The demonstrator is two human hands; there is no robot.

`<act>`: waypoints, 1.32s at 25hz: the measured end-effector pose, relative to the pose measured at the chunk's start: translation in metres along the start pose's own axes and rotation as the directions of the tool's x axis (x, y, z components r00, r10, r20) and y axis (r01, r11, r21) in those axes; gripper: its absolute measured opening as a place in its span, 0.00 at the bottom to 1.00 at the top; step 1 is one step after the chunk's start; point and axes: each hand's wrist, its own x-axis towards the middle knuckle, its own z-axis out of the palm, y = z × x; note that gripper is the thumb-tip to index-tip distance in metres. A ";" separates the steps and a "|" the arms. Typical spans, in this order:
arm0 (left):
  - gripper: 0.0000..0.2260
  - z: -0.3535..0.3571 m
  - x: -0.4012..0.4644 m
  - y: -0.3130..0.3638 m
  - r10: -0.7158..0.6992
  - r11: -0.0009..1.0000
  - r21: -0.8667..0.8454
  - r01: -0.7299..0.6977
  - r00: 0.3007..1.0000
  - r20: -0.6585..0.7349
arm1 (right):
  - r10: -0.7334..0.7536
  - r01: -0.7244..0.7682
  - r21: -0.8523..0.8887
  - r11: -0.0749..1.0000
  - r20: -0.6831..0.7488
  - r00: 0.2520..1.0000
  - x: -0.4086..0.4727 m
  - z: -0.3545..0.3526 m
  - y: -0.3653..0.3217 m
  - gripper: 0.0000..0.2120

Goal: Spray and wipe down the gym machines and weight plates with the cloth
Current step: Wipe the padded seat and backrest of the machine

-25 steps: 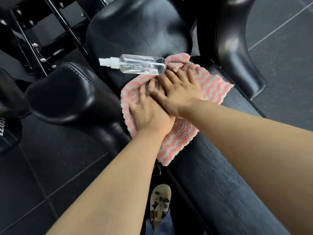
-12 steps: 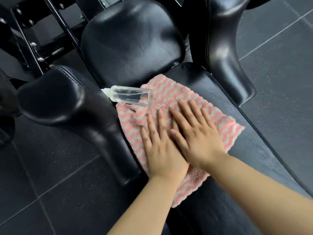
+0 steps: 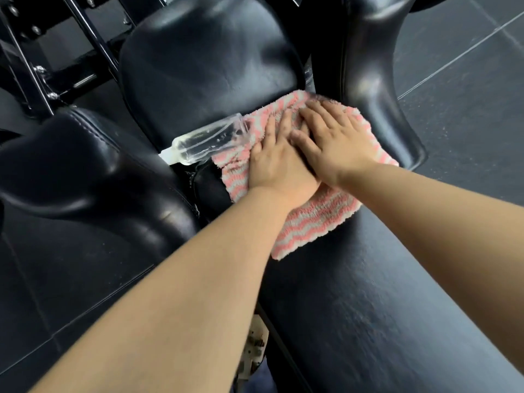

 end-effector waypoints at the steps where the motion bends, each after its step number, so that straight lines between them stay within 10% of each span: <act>1: 0.32 -0.001 0.006 -0.003 0.007 1.000 0.000 -0.007 1.000 0.019 | 0.006 -0.006 0.011 1.000 -0.014 1.000 0.004 0.000 -0.001 0.28; 20: 0.30 0.065 -0.183 0.044 0.185 0.974 0.133 -0.181 0.983 -0.015 | 0.164 -0.167 -0.013 0.986 -0.114 0.980 -0.229 0.050 0.001 0.32; 27: 0.28 0.045 -0.152 -0.029 0.005 0.996 0.088 0.006 0.992 -0.128 | 0.039 0.014 0.177 0.984 -0.296 0.955 -0.086 0.013 -0.075 0.26; 33: 0.40 0.012 -0.104 -0.052 -0.135 0.988 0.079 0.136 0.991 -0.020 | -0.174 0.178 -0.100 0.979 0.047 0.984 0.014 0.006 -0.121 0.28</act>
